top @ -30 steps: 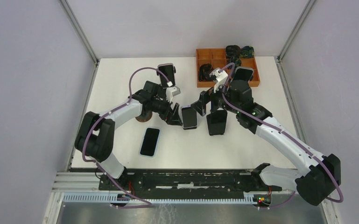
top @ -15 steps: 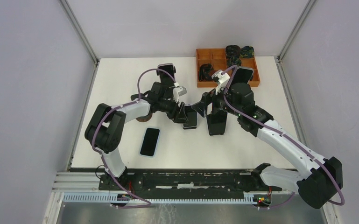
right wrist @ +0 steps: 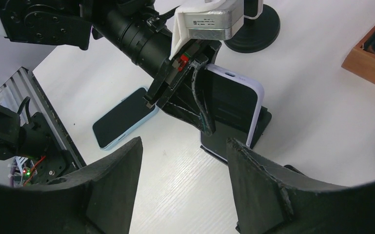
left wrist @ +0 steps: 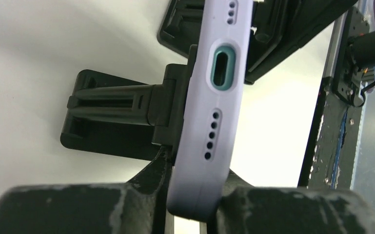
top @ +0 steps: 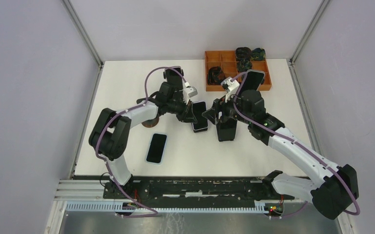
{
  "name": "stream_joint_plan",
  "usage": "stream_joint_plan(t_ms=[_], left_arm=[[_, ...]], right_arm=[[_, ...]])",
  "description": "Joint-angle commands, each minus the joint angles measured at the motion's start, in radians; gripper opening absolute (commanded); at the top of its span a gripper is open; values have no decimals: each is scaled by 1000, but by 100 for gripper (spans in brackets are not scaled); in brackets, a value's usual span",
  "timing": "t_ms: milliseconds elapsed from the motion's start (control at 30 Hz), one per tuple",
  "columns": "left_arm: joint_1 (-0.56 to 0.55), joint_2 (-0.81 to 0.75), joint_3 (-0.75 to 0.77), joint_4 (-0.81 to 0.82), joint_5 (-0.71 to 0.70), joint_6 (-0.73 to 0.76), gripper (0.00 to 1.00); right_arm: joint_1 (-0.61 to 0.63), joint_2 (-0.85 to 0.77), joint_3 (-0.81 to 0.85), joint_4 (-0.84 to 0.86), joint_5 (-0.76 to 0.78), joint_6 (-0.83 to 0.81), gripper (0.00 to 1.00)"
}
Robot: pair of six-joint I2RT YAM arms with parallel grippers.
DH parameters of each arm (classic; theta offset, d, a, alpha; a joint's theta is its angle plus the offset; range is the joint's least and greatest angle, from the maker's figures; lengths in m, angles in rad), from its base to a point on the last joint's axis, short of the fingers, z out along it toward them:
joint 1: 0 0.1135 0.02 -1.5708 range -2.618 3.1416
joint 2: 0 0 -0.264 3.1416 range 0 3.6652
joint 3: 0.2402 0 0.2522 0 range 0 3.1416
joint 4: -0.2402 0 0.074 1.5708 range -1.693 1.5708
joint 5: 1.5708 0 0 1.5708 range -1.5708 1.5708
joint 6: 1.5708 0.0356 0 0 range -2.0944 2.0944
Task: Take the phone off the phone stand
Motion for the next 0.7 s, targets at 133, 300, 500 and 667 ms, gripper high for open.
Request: stream_joint_plan(t_ms=[133, 300, 500, 667], left_arm=[[-5, -116, 55, -233, -7, 135, 2], [-4, -160, 152, -469, 13, 251, 2], [-3, -261, 239, -712, 101, 327, 2], [-3, -332, 298, -848, 166, 341, 2]], right_arm=[[-2, -4, -17, 52, -50, 21, 65], [-2, -12, -39, 96, -106, 41, 61], [2, -23, -152, 268, -225, 135, 59], [34, -14, -236, 439, -302, 220, 54]])
